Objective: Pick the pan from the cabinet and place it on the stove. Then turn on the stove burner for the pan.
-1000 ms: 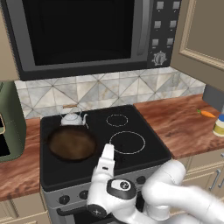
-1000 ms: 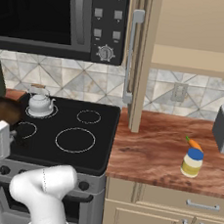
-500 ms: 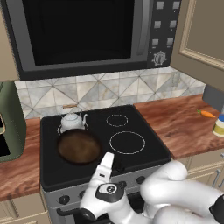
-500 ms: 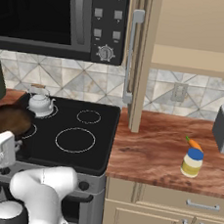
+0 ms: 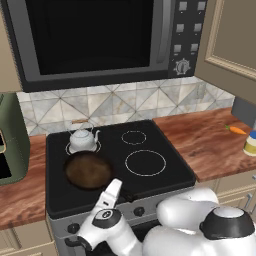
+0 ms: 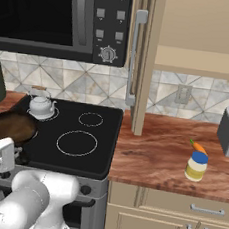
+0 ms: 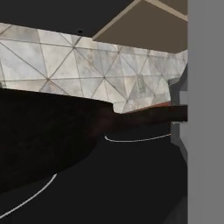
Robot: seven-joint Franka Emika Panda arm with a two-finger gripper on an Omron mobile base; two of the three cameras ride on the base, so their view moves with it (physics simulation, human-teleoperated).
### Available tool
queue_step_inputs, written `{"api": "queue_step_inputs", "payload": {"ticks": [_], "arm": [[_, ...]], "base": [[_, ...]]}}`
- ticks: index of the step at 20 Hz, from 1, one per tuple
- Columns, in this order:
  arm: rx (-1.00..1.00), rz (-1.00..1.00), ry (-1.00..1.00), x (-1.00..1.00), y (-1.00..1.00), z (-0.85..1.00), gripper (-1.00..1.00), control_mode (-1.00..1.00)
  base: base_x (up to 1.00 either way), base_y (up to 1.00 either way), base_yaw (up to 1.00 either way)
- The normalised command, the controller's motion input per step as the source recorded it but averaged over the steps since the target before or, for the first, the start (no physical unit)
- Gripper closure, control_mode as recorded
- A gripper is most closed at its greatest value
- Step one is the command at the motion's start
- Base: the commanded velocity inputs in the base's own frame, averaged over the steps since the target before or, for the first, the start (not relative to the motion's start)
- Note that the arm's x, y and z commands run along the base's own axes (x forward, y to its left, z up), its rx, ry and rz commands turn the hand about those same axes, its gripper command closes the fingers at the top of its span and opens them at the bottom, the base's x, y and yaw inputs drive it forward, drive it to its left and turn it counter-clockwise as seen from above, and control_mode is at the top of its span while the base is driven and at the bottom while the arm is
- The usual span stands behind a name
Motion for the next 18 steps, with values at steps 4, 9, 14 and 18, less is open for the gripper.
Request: {"api": "queue_step_inputs", "payload": {"ticks": [4,9,14,18], "arm": [[0.0,-0.08,0.0,0.16,0.41,-0.32,1.0,-1.0],[0.0,-0.08,0.0,0.15,0.35,-0.25,1.0,-1.0],[0.0,-0.05,0.0,0.17,0.21,-0.19,1.0,-1.0],[0.0,-0.02,0.0,0.21,0.18,-0.2,1.0,-1.0]], "base": [[0.0,0.0,0.0],[0.0,0.0,0.0],[0.0,0.0,0.0],[0.0,0.0,0.0]]}}
